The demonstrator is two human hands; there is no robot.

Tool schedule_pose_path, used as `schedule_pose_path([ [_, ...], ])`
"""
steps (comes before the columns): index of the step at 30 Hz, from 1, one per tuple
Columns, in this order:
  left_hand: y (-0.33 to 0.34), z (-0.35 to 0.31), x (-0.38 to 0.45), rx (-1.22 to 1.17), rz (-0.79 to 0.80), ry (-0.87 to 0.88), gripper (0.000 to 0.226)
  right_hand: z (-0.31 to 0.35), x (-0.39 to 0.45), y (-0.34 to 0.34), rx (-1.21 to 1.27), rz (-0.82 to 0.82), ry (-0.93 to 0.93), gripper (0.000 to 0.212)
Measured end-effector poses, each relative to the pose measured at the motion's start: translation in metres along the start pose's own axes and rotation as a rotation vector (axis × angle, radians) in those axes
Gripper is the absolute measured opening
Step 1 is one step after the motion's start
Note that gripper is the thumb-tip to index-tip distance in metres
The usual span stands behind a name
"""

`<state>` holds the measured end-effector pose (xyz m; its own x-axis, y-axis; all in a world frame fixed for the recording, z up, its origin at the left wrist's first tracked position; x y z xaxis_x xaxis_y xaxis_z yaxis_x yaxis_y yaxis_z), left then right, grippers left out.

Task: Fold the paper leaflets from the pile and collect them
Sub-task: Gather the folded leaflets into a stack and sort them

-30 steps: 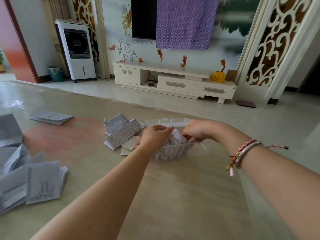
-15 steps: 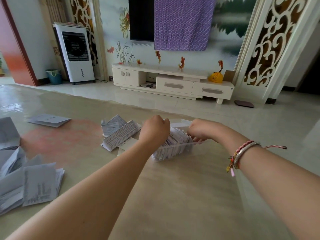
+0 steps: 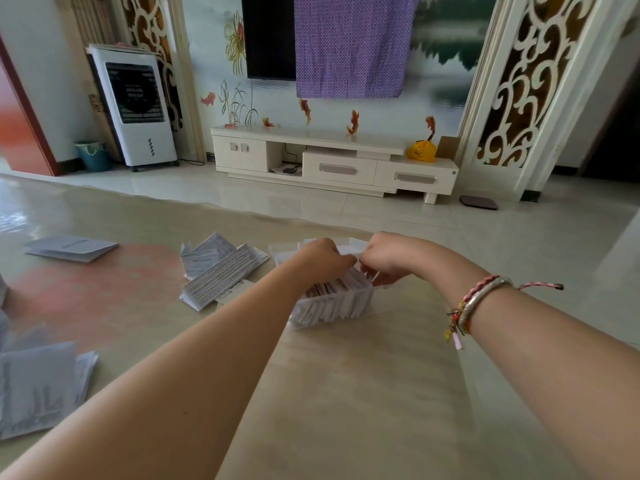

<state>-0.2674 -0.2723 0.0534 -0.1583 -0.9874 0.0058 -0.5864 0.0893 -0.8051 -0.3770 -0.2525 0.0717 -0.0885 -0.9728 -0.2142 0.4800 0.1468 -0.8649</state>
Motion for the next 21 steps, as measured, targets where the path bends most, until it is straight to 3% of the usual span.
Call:
schedule_pose_path([
  [13,0.016,0.001,0.002,-0.158,0.121,-0.025,0.032,-0.008,-0.001,-0.004,0.065,0.029,0.039,0.03],
  [21,0.004,-0.003,0.008,-0.174,0.001,0.041,0.04,0.005,-0.007,-0.006,-0.141,-0.004,-0.032,0.019],
])
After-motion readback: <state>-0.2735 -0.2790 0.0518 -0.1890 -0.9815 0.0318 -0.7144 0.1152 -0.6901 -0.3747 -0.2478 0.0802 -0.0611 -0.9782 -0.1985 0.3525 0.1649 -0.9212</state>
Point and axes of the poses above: each hand's wrist, its own x-axis towards the middle knuckle, its own y-axis out of the palm, z = x × y, the point moved 7 cm from there along x, towards the middle knuckle, and after that the axes turned 5 degrees about -z, right-handed, at the moved point
